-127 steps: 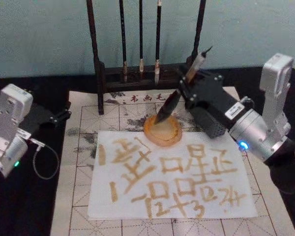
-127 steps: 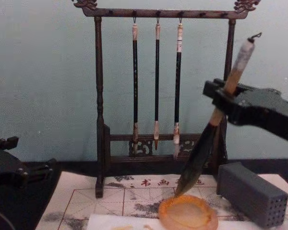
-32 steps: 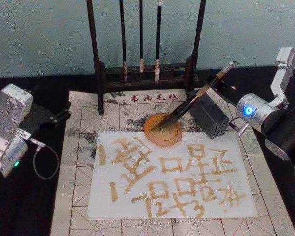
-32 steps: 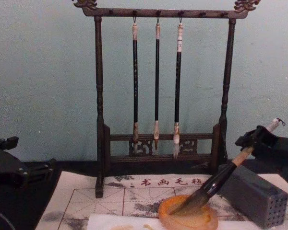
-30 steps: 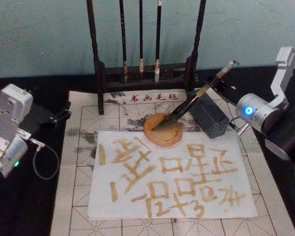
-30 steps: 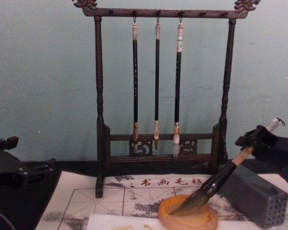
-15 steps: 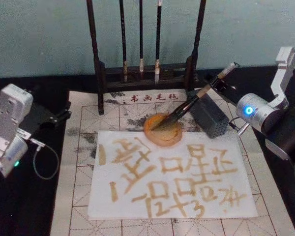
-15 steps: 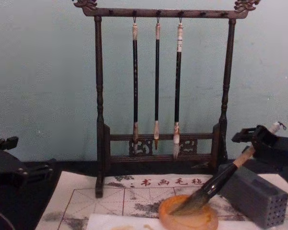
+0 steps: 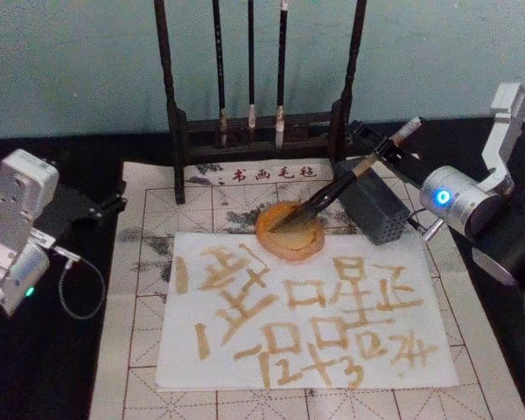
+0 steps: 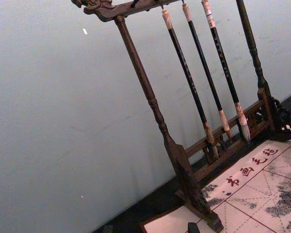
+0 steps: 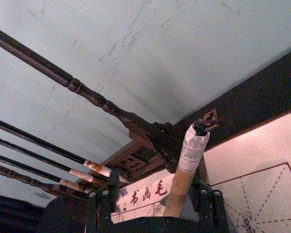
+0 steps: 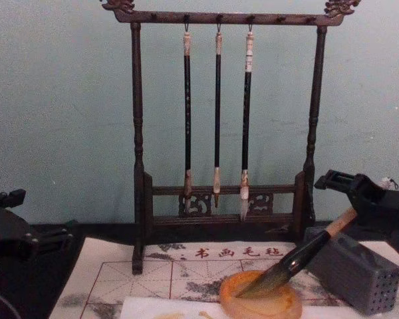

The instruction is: Pick up the brush from the inkstone, write on the paper, then place the brush back to its original position.

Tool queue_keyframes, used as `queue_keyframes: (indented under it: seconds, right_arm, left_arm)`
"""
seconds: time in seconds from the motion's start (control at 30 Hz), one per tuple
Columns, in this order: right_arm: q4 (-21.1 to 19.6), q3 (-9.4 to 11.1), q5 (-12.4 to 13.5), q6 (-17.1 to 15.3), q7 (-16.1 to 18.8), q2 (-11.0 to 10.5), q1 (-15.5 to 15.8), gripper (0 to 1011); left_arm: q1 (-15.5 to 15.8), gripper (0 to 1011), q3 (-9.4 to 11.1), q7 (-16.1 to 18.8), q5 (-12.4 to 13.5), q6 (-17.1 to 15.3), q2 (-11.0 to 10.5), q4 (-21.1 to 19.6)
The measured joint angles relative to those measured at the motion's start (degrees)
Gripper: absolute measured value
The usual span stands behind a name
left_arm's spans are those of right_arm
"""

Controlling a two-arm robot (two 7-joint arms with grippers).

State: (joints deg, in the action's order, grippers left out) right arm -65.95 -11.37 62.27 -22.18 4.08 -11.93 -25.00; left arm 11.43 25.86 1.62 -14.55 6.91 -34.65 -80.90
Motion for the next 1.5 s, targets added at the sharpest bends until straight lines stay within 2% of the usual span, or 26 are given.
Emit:
queue_keyframes:
  seconds: [0.2,0.47,0.67,0.83,1.0,1.17,1.33,1.4,1.5]
  right_arm:
    - [0.00,0.00,-0.03,0.00,0.00,0.00,0.00,1002]
    - [-0.01,-0.08,0.01,0.03,0.01,-0.07,0.01,1000]
    - [-1.82,-0.61,0.78,0.15,0.10,-1.45,1.21,1000]
    - [-4.63,-0.75,1.70,0.13,-0.07,-2.85,3.24,1000]
    - [-9.73,-0.28,3.28,-0.13,-0.78,-5.08,7.40,1000]
    - [-13.97,-0.53,3.36,0.65,-0.56,-7.32,11.07,1000]
    - [-17.72,-1.84,1.09,3.38,0.76,-9.78,14.18,1000]
    - [-19.77,-3.50,-1.95,6.33,2.03,-11.56,15.90,1000]
    - [-20.75,-4.82,-4.68,8.83,2.88,-12.80,16.78,1000]
  left_arm:
    - [0.00,1001,0.00,0.00,0.00,0.00,0.00,0.00]
    - [0.00,1001,0.00,0.00,0.00,0.00,0.00,0.00]
    - [0.00,1001,0.00,0.00,0.00,0.00,0.00,0.00]
    - [0.00,1001,0.00,0.00,0.00,0.00,0.00,0.00]
    - [0.00,1001,0.00,0.00,0.00,0.00,0.00,0.00]
    - [0.00,1001,0.00,0.00,0.00,0.00,0.00,0.00]
    - [0.00,1001,0.00,0.00,0.00,0.00,0.00,0.00]
    - [0.00,1001,0.00,0.00,0.00,0.00,0.00,0.00]
    - [0.00,1001,0.00,0.00,0.00,0.00,0.00,0.00]
